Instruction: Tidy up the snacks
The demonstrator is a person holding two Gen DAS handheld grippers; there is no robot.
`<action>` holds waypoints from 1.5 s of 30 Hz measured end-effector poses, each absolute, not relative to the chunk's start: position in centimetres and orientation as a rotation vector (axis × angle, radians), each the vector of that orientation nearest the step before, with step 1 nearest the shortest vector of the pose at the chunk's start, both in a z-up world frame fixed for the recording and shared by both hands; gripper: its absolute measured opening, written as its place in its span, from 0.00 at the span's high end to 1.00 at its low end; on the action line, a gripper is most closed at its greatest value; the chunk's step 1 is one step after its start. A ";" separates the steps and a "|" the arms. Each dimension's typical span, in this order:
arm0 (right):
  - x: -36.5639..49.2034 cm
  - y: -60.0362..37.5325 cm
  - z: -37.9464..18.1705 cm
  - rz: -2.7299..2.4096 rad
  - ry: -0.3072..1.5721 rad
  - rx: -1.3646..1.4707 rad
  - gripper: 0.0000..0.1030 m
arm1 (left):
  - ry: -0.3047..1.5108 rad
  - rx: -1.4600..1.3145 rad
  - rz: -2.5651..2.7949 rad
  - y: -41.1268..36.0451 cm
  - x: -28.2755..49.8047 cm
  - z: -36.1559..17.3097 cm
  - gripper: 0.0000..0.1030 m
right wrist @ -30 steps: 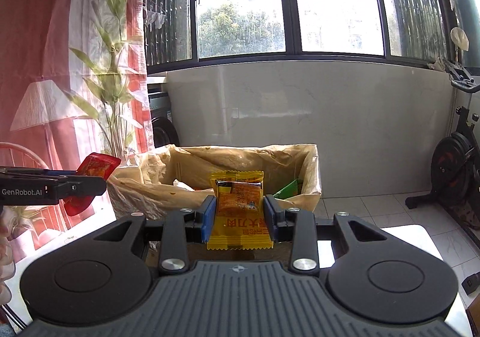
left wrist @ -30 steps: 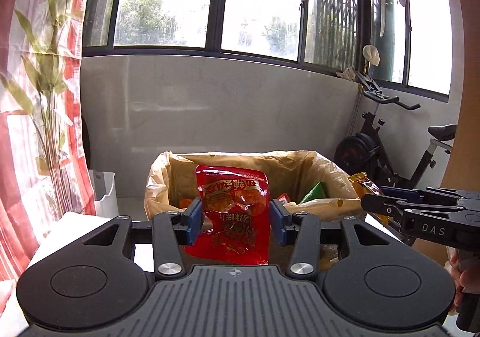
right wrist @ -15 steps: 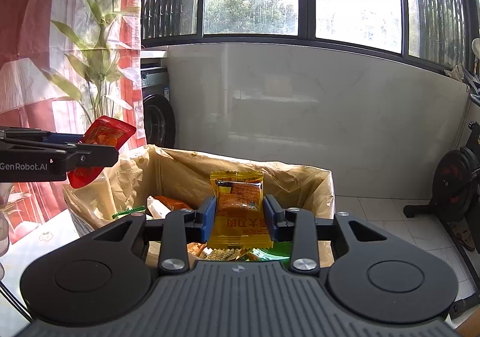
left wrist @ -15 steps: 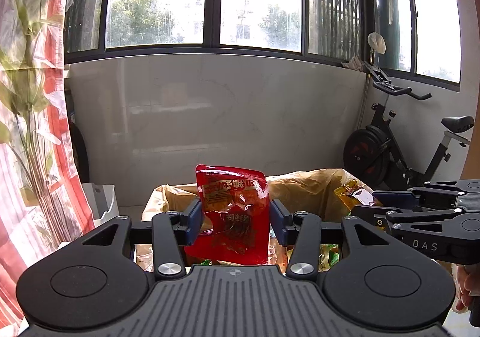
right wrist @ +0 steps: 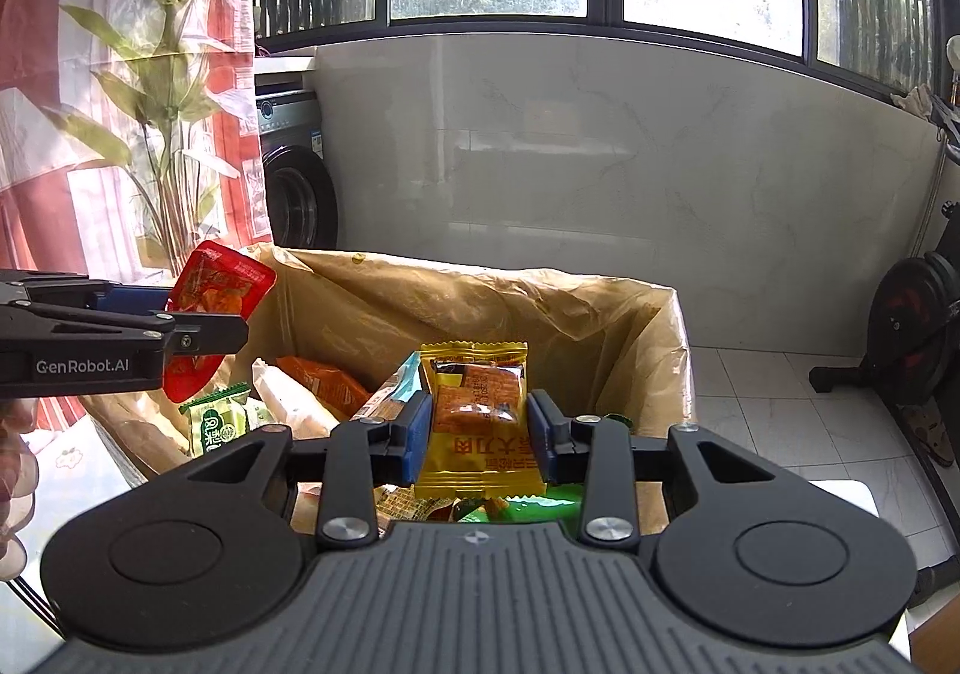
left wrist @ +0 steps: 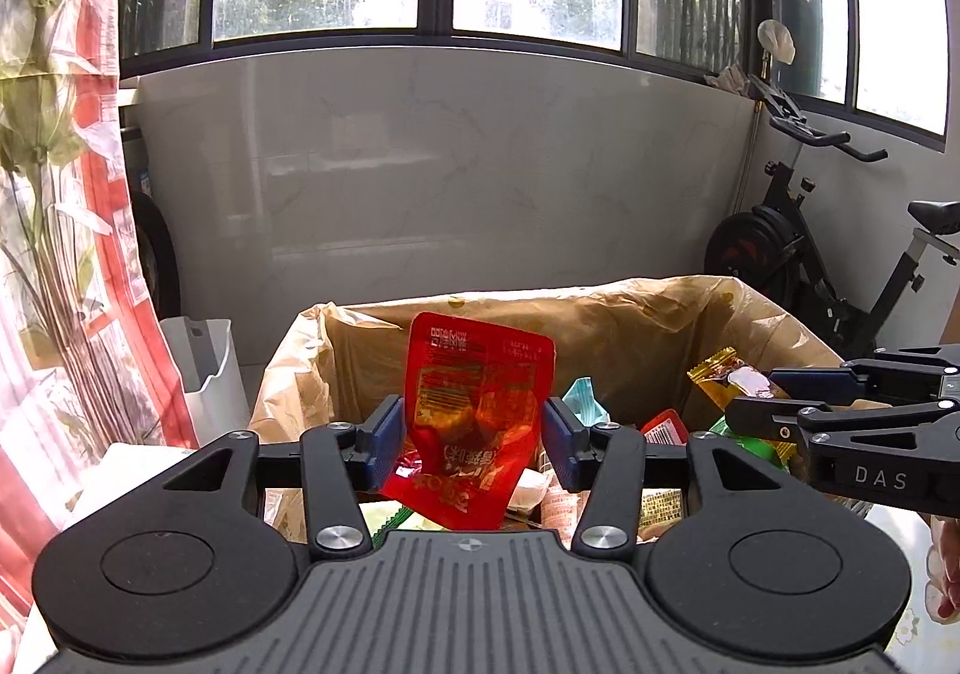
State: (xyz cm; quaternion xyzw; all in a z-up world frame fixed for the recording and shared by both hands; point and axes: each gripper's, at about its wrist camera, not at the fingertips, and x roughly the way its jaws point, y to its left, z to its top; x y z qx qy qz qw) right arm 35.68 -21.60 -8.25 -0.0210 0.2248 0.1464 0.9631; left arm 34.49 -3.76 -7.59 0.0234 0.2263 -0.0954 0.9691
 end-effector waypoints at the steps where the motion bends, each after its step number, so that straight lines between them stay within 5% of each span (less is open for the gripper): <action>1: 35.7 -21.5 -8.4 0.300 0.463 -0.046 0.62 | 0.462 0.041 -0.195 -3.6 34.6 -7.5 0.43; 11: 34.8 -22.2 -8.4 0.288 0.479 -0.024 0.35 | 0.429 0.053 -0.177 -2.8 33.1 -6.2 0.14; 15: 33.8 -22.5 -7.8 0.269 0.465 0.001 0.16 | 0.415 0.053 -0.153 -2.4 32.3 -5.1 0.11; 21: 32.0 -23.1 -6.1 0.247 0.438 0.046 0.05 | 0.403 0.031 -0.131 -1.7 30.6 -3.5 0.08; 45: 21.6 -23.9 -1.6 0.141 0.341 0.123 0.00 | 0.274 0.090 -0.062 -2.1 20.0 1.0 0.06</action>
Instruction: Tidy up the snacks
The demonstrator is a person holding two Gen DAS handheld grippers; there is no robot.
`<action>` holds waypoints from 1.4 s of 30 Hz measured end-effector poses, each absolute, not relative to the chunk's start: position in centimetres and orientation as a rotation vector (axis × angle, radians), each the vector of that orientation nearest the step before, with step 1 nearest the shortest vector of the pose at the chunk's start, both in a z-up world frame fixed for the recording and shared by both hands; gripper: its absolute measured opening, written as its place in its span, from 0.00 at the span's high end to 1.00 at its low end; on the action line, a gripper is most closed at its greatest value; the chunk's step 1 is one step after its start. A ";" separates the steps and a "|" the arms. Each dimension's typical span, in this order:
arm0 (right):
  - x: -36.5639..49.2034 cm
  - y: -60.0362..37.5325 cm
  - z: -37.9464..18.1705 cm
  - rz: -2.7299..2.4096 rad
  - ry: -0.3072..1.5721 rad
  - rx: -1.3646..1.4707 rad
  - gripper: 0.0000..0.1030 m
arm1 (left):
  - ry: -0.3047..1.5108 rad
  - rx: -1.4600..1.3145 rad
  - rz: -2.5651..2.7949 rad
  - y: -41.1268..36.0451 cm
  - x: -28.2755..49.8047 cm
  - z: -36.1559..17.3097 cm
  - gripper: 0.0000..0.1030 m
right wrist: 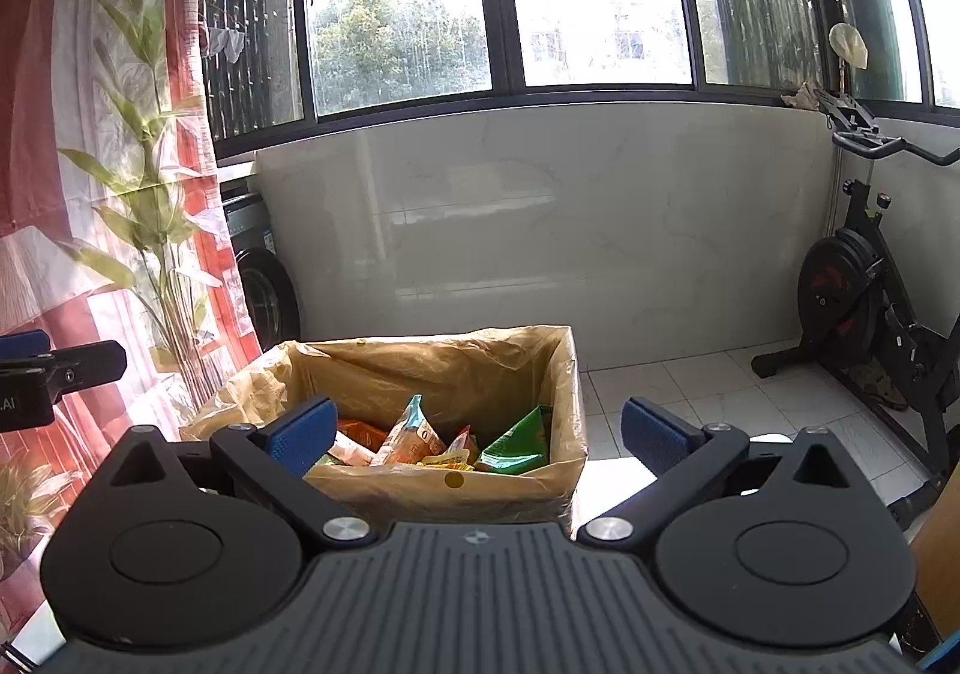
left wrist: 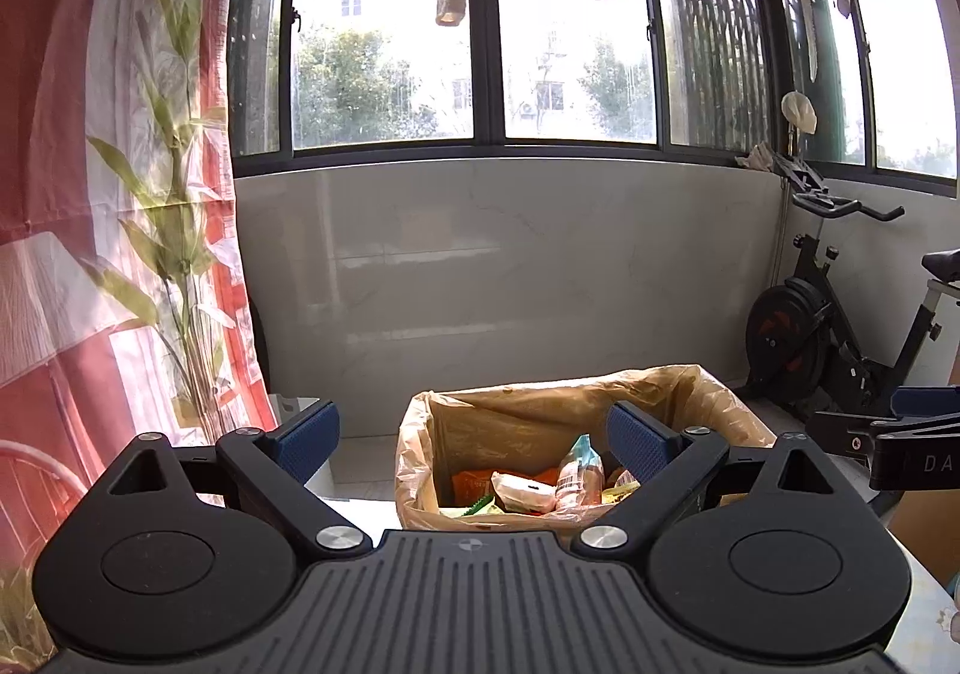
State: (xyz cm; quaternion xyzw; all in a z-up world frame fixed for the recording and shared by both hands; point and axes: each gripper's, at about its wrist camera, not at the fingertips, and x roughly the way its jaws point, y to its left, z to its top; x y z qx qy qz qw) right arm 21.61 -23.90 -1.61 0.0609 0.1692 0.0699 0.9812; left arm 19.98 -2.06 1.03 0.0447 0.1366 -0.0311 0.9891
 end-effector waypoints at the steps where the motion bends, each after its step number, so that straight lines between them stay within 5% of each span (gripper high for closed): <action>1: 21.2 -23.9 -1.6 0.138 0.340 0.120 0.00 | 0.272 0.091 -0.064 -2.2 19.6 1.1 0.06; 42: 17.5 -22.7 -2.5 0.170 0.355 0.092 0.00 | 0.294 0.042 0.013 -0.9 15.2 0.1 0.06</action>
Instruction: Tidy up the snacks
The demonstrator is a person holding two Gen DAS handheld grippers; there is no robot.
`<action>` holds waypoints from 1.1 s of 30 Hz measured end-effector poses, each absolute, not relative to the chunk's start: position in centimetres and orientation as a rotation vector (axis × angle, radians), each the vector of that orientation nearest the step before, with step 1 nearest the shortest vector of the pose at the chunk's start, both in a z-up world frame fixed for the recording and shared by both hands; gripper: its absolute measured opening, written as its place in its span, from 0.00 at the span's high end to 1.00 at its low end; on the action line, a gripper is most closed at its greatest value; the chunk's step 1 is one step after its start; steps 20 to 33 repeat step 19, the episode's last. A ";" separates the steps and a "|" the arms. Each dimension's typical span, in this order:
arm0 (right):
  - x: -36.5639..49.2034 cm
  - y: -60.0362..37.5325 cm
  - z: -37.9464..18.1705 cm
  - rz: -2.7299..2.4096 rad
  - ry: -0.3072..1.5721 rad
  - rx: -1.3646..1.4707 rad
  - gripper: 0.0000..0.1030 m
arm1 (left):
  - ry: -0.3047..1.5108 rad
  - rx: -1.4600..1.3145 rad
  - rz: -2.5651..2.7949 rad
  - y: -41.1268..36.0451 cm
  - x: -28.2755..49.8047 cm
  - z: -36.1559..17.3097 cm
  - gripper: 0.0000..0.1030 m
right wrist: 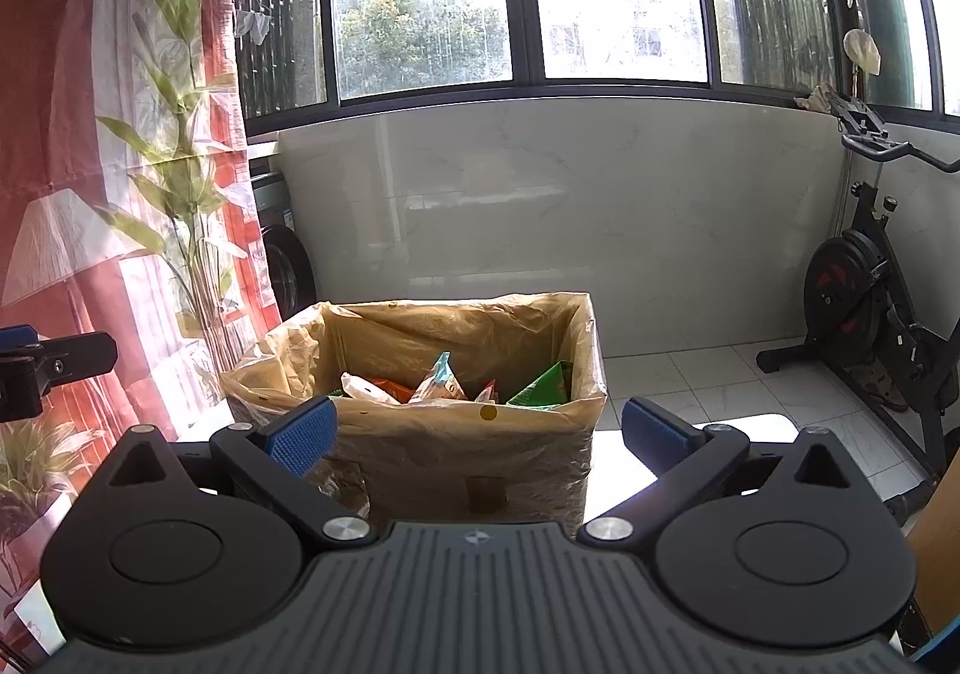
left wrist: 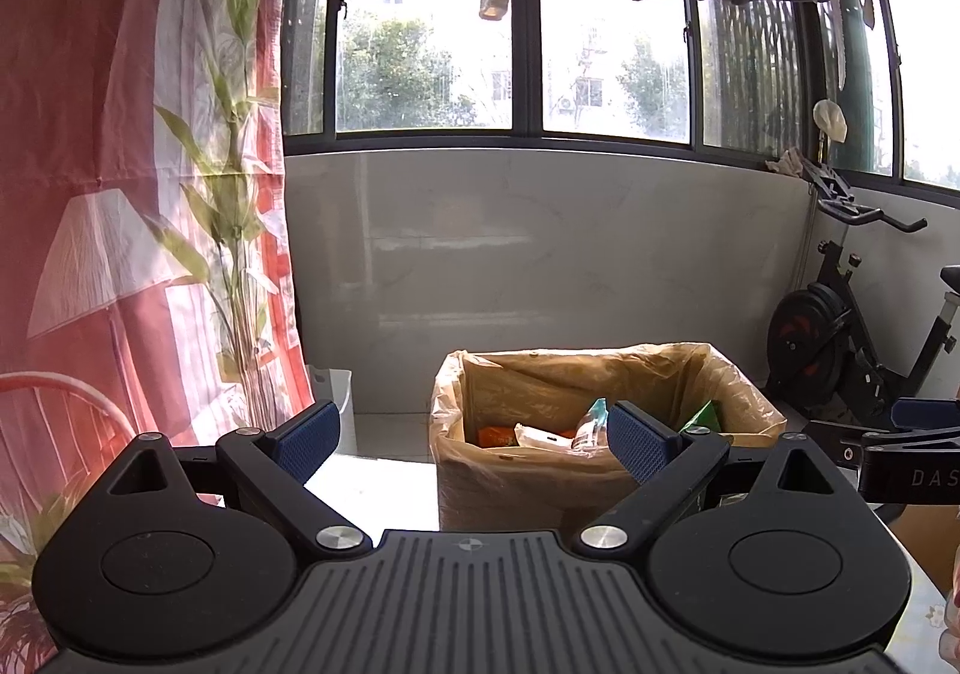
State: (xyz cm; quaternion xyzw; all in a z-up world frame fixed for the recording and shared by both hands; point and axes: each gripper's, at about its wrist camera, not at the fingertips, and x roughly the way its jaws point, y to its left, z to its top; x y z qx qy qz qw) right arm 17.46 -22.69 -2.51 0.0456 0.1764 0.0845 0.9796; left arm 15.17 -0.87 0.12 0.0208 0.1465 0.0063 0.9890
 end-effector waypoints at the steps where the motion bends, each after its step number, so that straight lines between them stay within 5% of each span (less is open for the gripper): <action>1: 17.4 -22.7 -2.5 0.170 0.354 0.091 0.00 | 0.293 0.041 0.013 -0.8 15.2 0.1 0.06; 33: 17.8 -22.4 -3.1 0.173 0.371 0.081 0.00 | 0.308 0.021 0.031 -0.3 15.5 -0.1 0.06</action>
